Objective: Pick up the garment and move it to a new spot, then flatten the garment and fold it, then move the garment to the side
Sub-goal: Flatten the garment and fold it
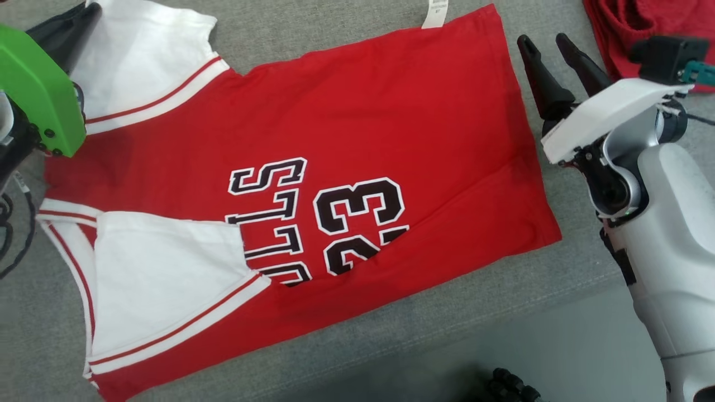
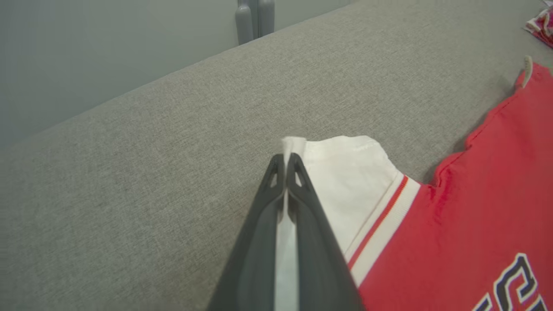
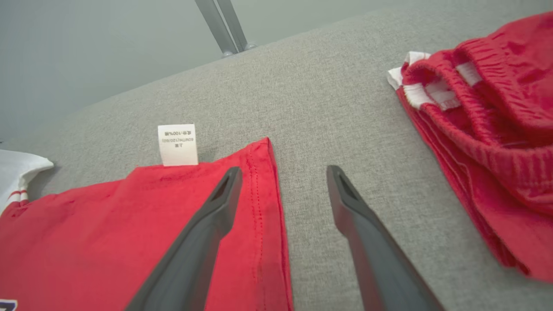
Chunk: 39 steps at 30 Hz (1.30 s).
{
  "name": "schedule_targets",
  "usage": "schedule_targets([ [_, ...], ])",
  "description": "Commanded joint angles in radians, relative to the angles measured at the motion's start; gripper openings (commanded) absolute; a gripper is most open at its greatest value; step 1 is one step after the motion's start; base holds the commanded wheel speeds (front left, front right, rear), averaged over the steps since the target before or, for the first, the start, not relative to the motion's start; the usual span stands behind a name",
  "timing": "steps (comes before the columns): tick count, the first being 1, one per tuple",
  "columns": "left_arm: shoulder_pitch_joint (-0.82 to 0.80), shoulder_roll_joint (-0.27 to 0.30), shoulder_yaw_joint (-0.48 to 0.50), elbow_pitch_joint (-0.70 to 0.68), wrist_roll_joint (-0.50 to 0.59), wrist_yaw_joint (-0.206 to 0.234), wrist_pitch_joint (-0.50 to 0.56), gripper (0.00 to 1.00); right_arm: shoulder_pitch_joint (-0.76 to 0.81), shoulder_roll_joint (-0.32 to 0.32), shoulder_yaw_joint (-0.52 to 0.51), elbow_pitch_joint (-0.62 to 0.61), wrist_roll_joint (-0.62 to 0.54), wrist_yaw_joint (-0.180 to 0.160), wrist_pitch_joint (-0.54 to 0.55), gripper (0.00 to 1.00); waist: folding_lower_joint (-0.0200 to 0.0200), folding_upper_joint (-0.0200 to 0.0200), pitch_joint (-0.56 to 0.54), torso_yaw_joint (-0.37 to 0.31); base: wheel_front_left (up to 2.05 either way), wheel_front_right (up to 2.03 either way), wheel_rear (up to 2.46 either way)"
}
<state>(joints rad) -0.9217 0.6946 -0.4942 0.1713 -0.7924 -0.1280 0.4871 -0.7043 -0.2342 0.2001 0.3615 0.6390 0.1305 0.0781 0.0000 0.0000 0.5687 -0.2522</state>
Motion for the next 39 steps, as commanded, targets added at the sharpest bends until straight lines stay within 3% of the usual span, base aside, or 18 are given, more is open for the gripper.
schedule_targets([
  [1,0.018,0.008,-0.006,-0.014,-0.011,-0.003,-0.011,0.0,-0.035,-0.006,-0.005,0.023,-0.016,0.0,0.026,1.0,0.0,0.0,-0.033,0.052,0.0,0.0,0.0],
  [7,0.023,-0.007,-0.036,-0.058,-0.033,-0.003,-0.05,0.0,-0.164,-0.014,0.0,0.17,-0.06,0.0,0.132,1.0,0.0,0.0,-0.028,0.12,0.0,0.0,0.0],
  [15,-0.002,-0.031,-0.069,-0.044,-0.045,-0.003,-0.092,0.0,-0.274,-0.018,0.018,0.359,-0.11,0.0,0.183,1.0,0.0,0.0,-0.021,0.162,0.0,0.0,0.0],
  [16,-0.004,-0.033,-0.073,-0.041,-0.045,-0.003,-0.097,0.0,-0.28,-0.018,0.021,0.374,-0.109,0.0,0.185,0.95,0.0,0.0,-0.022,0.164,0.0,0.0,0.0],
  [19,-0.008,-0.033,-0.08,-0.032,-0.051,-0.003,-0.107,0.0,-0.295,-0.023,0.037,0.402,-0.105,0.0,0.191,0.5,0.0,0.0,-0.027,0.165,0.0,0.0,0.0],
  [22,-0.004,-0.026,-0.087,-0.023,-0.057,-0.003,-0.114,0.0,-0.304,-0.029,0.057,0.42,-0.103,0.0,0.196,0.42,0.0,0.0,-0.038,0.16,0.0,0.0,0.0],
  [29,-0.001,-0.014,-0.098,-0.02,-0.071,-0.003,-0.124,0.0,-0.312,-0.052,0.097,0.431,-0.091,0.0,0.213,0.44,0.0,0.0,-0.053,0.152,0.0,0.0,0.0],
  [33,-0.01,-0.012,-0.101,-0.02,-0.075,-0.003,-0.13,0.0,-0.313,-0.059,0.125,0.43,-0.081,0.0,0.208,0.25,0.0,0.0,-0.051,0.154,0.0,0.0,0.0],
  [34,-0.01,-0.012,-0.101,-0.02,-0.075,-0.003,-0.13,0.0,-0.313,-0.059,0.125,0.43,-0.081,0.0,0.208,0.25,0.0,0.0,-0.051,0.154,0.0,0.0,0.0],
  [36,-0.011,-0.013,-0.103,-0.016,-0.076,-0.003,-0.132,0.0,-0.314,-0.062,0.14,0.427,-0.076,0.0,0.197,0.0,0.0,0.0,-0.05,0.155,0.0,0.0,0.0],
  [39,-0.005,-0.01,-0.105,-0.014,-0.078,-0.003,-0.138,0.0,-0.317,-0.072,0.163,0.42,-0.067,0.0,0.174,0.0,0.0,0.0,-0.054,0.157,0.0,0.0,0.0],
])
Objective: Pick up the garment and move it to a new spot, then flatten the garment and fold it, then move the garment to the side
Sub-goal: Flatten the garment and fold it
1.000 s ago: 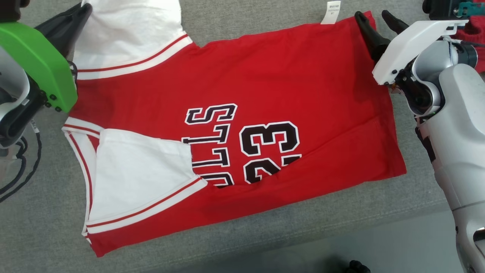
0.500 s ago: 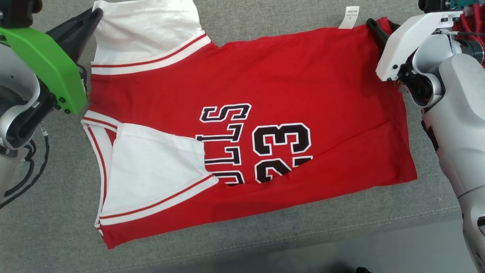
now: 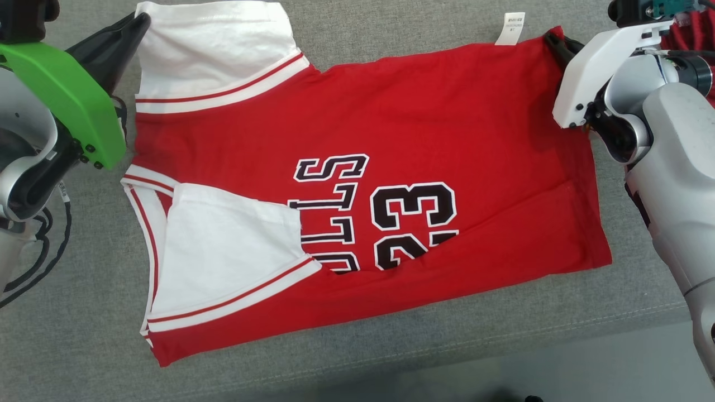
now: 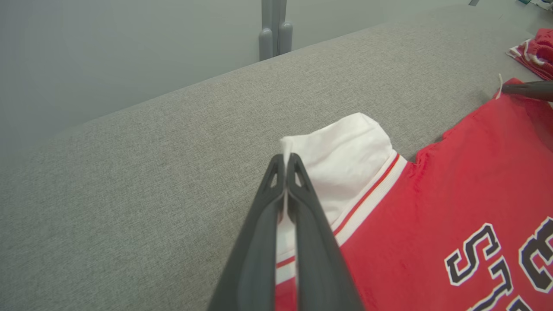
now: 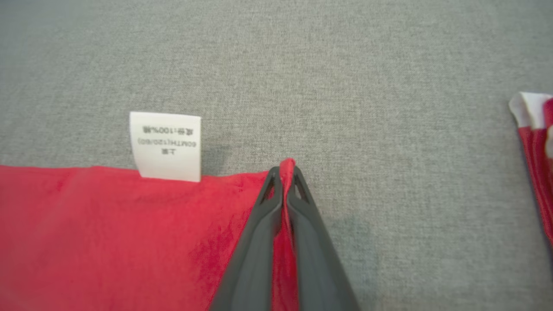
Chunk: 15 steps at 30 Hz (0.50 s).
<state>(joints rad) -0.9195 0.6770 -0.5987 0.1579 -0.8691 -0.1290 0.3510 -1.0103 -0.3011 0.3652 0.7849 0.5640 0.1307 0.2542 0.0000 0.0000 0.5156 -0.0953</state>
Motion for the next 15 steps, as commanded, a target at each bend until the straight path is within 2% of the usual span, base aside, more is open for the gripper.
schedule_targets([
  [1,-0.005,0.009,-0.001,0.0,-0.002,-0.002,-0.004,0.0,-0.013,-0.009,0.006,-0.007,0.012,0.0,-0.01,0.0,0.0,0.0,-0.003,0.001,0.0,0.0,0.0],
  [6,0.024,0.02,0.006,-0.016,-0.017,-0.002,-0.029,0.0,0.011,-0.037,0.068,-0.047,0.045,0.0,-0.056,0.0,0.0,0.0,-0.027,0.0,0.0,0.0,0.0],
  [10,0.083,0.04,0.015,-0.087,-0.031,0.003,-0.06,0.0,0.059,-0.079,0.128,-0.112,0.102,0.0,-0.108,0.0,0.0,0.0,-0.052,0.0,0.0,0.0,0.0],
  [15,0.221,0.092,0.037,-0.249,-0.049,0.052,-0.107,0.0,0.14,-0.152,0.191,-0.198,0.173,0.0,-0.176,0.0,0.0,0.0,-0.082,0.006,0.0,0.0,0.0],
])
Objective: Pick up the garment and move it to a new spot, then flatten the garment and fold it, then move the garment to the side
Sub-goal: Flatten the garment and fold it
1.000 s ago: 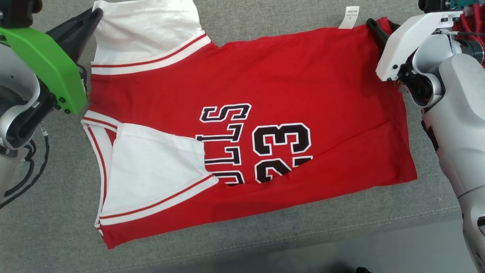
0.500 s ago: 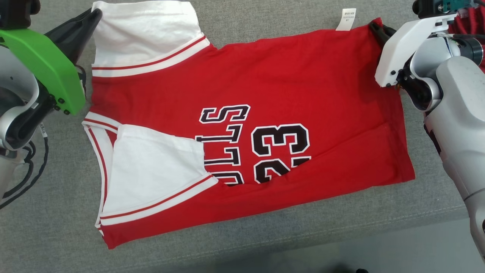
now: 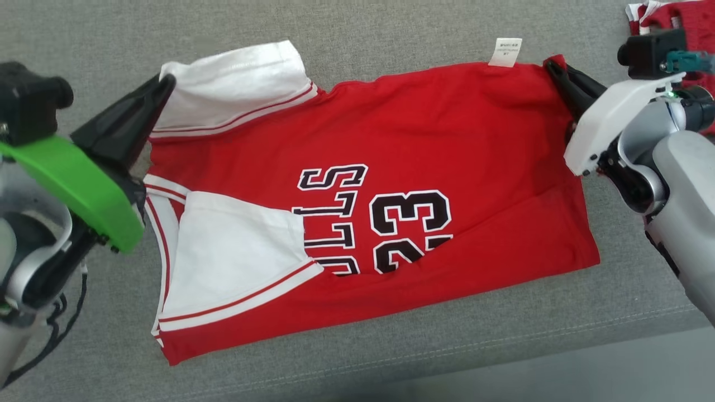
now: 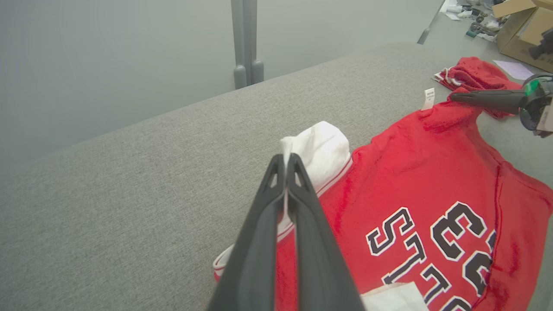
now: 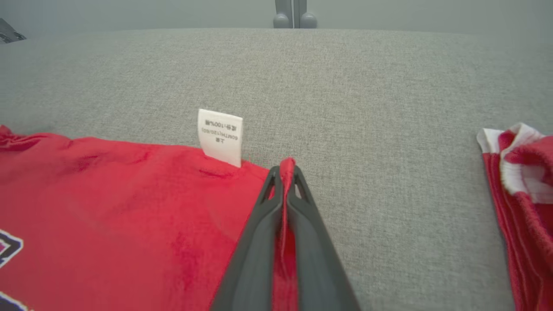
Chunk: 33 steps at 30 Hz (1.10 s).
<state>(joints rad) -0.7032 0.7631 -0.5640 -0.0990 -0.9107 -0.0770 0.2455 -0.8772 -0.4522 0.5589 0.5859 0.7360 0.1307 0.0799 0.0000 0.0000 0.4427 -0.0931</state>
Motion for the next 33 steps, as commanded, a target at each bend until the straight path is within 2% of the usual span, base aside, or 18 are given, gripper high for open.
schedule_targets([
  [1,0.038,0.017,0.004,-0.028,-0.007,0.014,-0.01,0.0,0.023,-0.014,0.007,-0.016,0.014,0.0,-0.018,0.0,0.0,0.0,-0.015,0.005,0.0,0.0,0.0],
  [7,0.252,0.076,0.016,-0.203,-0.001,0.111,-0.078,0.0,0.132,-0.101,0.065,-0.135,0.085,0.0,-0.114,0.0,0.0,0.0,-0.049,0.019,0.0,0.0,0.0],
  [11,0.406,0.087,0.007,-0.262,-0.01,0.166,-0.141,0.0,0.205,-0.179,0.117,-0.224,0.119,0.0,-0.176,0.0,0.0,0.0,-0.072,0.022,0.0,0.0,0.0],
  [13,0.456,0.087,0.004,-0.273,-0.019,0.179,-0.162,0.0,0.222,-0.207,0.132,-0.248,0.122,0.0,-0.194,0.0,0.0,0.0,-0.081,0.017,0.0,0.0,0.0],
  [18,0.55,0.073,-0.001,-0.268,-0.052,0.194,-0.208,0.0,0.226,-0.283,0.204,-0.287,0.092,0.0,-0.216,0.0,0.0,0.0,-0.094,0.006,0.0,0.0,0.0],
  [21,0.591,0.052,-0.01,-0.25,-0.073,0.184,-0.232,0.0,0.201,-0.317,0.261,-0.288,0.07,0.0,-0.228,0.0,0.0,0.0,-0.097,-0.001,0.0,0.0,0.0],
  [33,0.657,0.044,-0.006,-0.256,-0.117,0.177,-0.272,0.0,0.164,-0.371,0.374,-0.242,0.018,0.0,-0.318,0.0,0.0,0.0,-0.087,-0.001,0.0,0.0,0.0],
])
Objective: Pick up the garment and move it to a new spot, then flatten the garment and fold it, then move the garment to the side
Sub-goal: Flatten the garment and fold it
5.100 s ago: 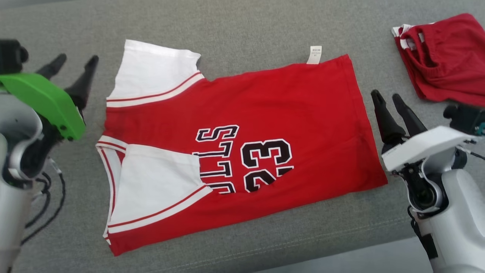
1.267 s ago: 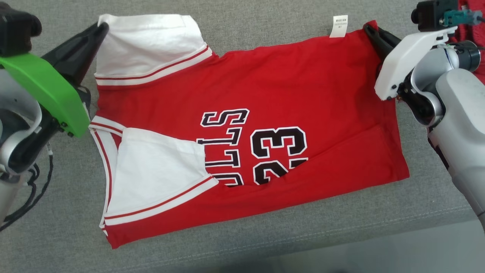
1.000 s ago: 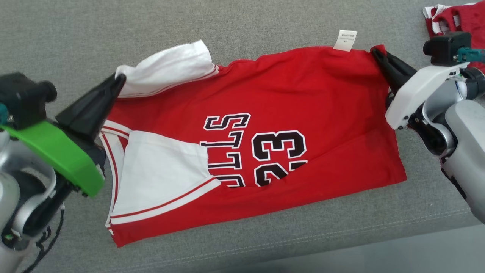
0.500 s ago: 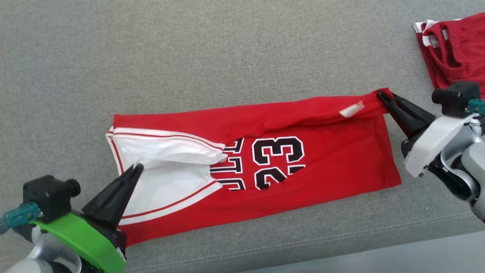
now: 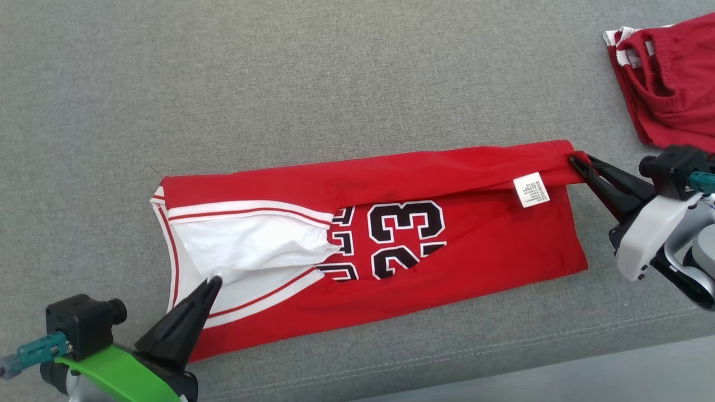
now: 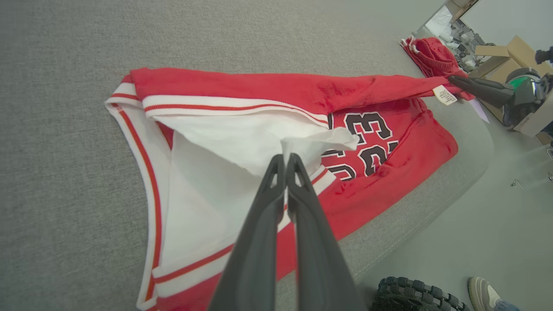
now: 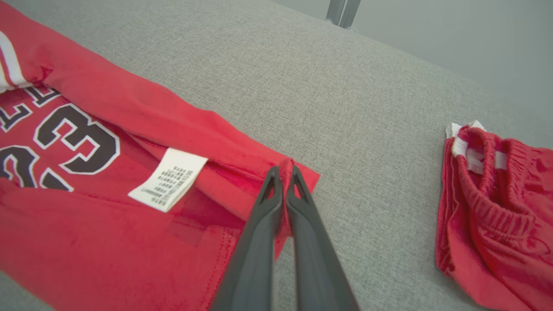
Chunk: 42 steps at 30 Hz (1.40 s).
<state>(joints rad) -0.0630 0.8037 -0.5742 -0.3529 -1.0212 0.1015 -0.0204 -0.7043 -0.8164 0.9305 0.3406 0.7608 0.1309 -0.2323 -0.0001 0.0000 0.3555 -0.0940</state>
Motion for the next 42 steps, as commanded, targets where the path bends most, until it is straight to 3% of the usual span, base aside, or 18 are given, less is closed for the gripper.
schedule_targets([
  [1,0.022,0.008,0.001,-0.005,-0.007,0.001,-0.002,0.0,-0.009,-0.008,0.011,0.003,-0.01,0.0,-0.011,0.0,0.0001,0.0,0.001,-0.001,0.0,0.0,0.0],
  [13,0.059,-0.015,-0.012,0.079,-0.027,-0.005,-0.018,0.0,-0.013,-0.005,0.039,-0.007,-0.091,0.0,-0.034,0.0,0.0001,0.0,0.001,-0.017,0.0,0.0,0.0],
  [16,0.069,-0.02,-0.017,0.087,-0.038,-0.009,-0.02,0.0,-0.002,0.0,0.03,-0.01,-0.14,0.0,-0.034,0.07,0.0001,0.0,0.0,-0.021,0.0,0.0,0.0],
  [17,0.072,-0.021,-0.017,0.089,-0.043,-0.01,-0.02,0.0,0.0,0.0,0.03,-0.011,-0.157,0.0,-0.034,0.12,0.0001,0.0,-0.001,-0.022,0.0,0.0,0.0],
  [19,0.079,-0.025,-0.018,0.096,-0.05,-0.01,-0.022,0.0,0.004,0.001,0.026,-0.01,-0.197,0.0,-0.034,0.38,0.0001,0.0,-0.002,-0.023,0.0,0.0,0.0],
  [20,0.08,-0.025,-0.019,0.101,-0.054,-0.011,-0.021,0.0,0.008,-0.001,0.029,-0.007,-0.212,0.0,-0.034,0.56,0.0001,0.0,-0.003,-0.023,0.0,0.0,0.0],
  [21,0.081,-0.027,-0.021,0.107,-0.058,-0.014,-0.019,0.0,0.011,-0.001,0.033,-0.006,-0.229,0.0,-0.034,0.99,0.0001,0.0,-0.004,-0.024,0.0,0.0,0.0],
  [26,0.081,-0.035,-0.026,0.126,-0.074,-0.022,-0.009,0.0,0.028,-0.01,0.042,-0.002,-0.303,0.0,-0.034,1.0,0.0001,0.0,-0.009,-0.029,0.0,0.0,0.0],
  [27,0.081,-0.036,-0.024,0.129,-0.075,-0.02,-0.011,0.09,0.029,-0.013,0.049,-0.011,-0.321,0.0,-0.034,1.0,0.0001,0.0,-0.011,-0.03,0.0,0.0,0.0],
  [28,0.08,-0.036,-0.022,0.132,-0.07,-0.016,-0.017,0.38,0.035,-0.016,0.05,-0.015,-0.327,-0.001,-0.034,1.0,0.0001,0.0,-0.012,-0.031,0.0,0.0,0.0],
  [31,0.079,-0.031,-0.02,0.136,-0.053,-0.009,-0.026,0.95,0.064,-0.023,0.043,-0.032,-0.33,-0.001,-0.034,1.0,0.0001,0.0,-0.016,-0.036,0.0,0.0,0.0],
  [33,0.079,-0.028,-0.02,0.137,-0.049,-0.004,-0.029,1.0,0.075,-0.025,0.036,-0.035,-0.329,-0.001,-0.034,1.0,0.0001,0.0,-0.018,-0.037,0.0,0.0,0.0],
  [42,0.114,0.015,-0.03,0.091,0.008,0.05,-0.029,1.0,0.194,-0.021,-0.065,-0.078,-0.321,-0.001,-0.034,1.0,0.0001,0.0,-0.043,-0.052,0.0,0.0,0.0],
])
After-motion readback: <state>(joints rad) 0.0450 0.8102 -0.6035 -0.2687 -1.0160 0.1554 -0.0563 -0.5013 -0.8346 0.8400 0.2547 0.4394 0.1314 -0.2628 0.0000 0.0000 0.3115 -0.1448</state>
